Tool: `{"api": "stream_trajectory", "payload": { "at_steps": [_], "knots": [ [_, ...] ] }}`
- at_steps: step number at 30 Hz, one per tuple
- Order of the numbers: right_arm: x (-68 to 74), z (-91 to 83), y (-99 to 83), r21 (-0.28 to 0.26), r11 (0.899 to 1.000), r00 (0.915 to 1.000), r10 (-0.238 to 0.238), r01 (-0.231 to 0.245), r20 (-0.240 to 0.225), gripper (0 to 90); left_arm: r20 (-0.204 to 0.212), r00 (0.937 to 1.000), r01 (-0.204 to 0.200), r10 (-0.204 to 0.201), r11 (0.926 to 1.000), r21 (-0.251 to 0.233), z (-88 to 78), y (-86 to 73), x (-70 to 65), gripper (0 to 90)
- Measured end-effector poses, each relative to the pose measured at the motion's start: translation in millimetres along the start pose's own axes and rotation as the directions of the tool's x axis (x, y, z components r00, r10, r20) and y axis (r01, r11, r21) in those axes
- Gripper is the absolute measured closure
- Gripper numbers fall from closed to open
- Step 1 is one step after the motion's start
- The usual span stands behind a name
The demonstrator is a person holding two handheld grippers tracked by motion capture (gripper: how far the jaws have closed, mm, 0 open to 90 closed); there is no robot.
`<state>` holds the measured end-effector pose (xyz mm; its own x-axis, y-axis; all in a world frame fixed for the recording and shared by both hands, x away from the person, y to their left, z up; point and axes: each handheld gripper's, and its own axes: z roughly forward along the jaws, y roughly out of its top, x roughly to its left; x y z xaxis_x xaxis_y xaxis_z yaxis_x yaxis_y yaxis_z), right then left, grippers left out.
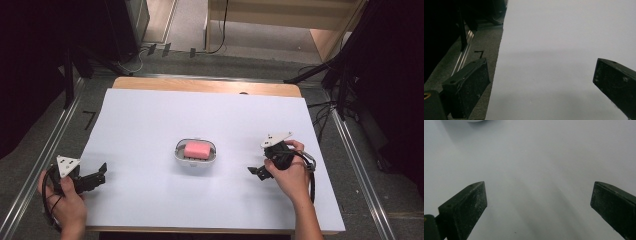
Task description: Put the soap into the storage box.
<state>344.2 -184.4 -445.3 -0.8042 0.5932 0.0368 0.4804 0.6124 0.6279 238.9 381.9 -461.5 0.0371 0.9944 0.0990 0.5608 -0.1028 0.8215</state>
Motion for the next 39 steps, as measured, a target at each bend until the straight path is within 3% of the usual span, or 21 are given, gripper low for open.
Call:
{"api": "stream_trajectory", "payload": {
  "at_steps": [21, 36, 39],
  "knots": [
    [-10.8, -10.7, -42.3, -0.055, 0.995, 0.9956, 0.086, -0.084, 0.037, 1.0, -0.003, 1.0000, -0.003, 0.003, 1.0000, -0.004, 0.1, -0.1, -0.3, 1.2],
    [-18.3, -25.5, -71.9, -0.121, 0.983, 0.9874, 0.144, -0.135, 0.066, 0.9, -0.002, 1.0000, 0.000, 0.000, 1.0000, -0.002, -0.1, 0.0, -0.1, 1.2],
    [-21.0, -29.7, -80.9, -0.144, 0.977, 0.9818, 0.170, -0.157, 0.085, 0.9, 0.003, 1.0000, 0.006, -0.006, 1.0000, -0.003, 0.0, 0.0, 0.4, 1.2]
  ]
}}
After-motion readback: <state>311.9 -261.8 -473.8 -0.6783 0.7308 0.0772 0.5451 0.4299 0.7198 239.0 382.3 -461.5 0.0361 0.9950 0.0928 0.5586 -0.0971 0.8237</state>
